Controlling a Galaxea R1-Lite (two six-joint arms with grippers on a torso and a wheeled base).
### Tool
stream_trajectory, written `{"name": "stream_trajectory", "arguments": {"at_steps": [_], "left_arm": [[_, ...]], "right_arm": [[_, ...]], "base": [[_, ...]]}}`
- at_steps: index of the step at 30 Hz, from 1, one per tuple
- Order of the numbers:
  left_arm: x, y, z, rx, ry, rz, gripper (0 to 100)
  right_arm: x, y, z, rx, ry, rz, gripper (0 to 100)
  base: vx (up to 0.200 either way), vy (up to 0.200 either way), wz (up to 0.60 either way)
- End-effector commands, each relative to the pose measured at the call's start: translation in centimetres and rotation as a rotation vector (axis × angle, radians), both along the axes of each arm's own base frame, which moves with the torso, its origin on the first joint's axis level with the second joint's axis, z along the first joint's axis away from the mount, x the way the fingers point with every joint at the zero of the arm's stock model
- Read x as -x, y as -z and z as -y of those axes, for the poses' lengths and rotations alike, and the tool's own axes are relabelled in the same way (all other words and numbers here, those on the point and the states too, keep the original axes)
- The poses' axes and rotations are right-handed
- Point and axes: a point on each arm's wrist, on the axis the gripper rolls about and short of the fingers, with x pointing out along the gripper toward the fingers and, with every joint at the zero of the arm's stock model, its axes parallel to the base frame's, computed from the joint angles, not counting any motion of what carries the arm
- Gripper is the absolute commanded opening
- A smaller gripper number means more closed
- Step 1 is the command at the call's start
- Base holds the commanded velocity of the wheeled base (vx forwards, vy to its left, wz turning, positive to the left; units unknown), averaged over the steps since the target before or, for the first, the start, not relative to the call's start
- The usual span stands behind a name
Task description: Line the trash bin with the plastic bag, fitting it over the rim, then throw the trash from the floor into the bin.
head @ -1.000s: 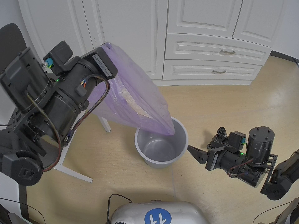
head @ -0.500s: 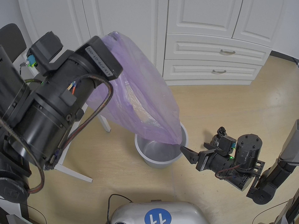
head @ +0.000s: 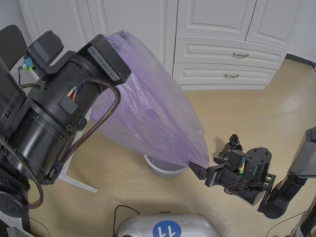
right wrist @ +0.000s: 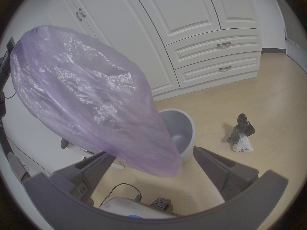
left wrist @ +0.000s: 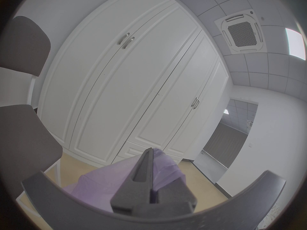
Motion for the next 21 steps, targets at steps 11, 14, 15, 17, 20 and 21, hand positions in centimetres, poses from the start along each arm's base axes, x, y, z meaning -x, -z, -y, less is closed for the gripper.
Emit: {"name": "stream_trajectory", "arguments": {"at_steps": [11, 14, 15, 17, 20, 21], "left_arm": [[1.0, 0.3, 0.1, -0.010, 0.035, -0.004, 0], [1.1, 0.5, 0.3, -0.014, 0.043, -0.007, 0], [1.1, 0.5, 0.3, -0.015, 0.044, -0.007, 0], [1.3, 0.5, 0.4, -0.014, 0.051, -0.008, 0], [2.0, 0.3, 0.7, -0.007, 0.083, -0.004, 0], [2.0, 0.3, 0.7, -0.007, 0.083, -0.004, 0]], "right_arm": [[-0.9, -2.0, 1.7, -0.039, 0.063, 0.062, 100], [-2.0, -1.4, 1.9, -0.043, 0.092, 0.057, 100], [-2.3, -1.3, 1.9, -0.048, 0.097, 0.058, 100], [-2.7, -1.0, 1.8, -0.054, 0.101, 0.062, 100], [-3.6, 0.3, 1.2, -0.101, 0.113, 0.073, 100], [-3.6, 0.3, 1.2, -0.101, 0.113, 0.073, 100]], "base": [[0.000, 0.000, 0.00], [0.000, 0.000, 0.00], [0.000, 0.000, 0.00], [0.000, 0.000, 0.00], [0.000, 0.000, 0.00], [0.000, 0.000, 0.00]]}}
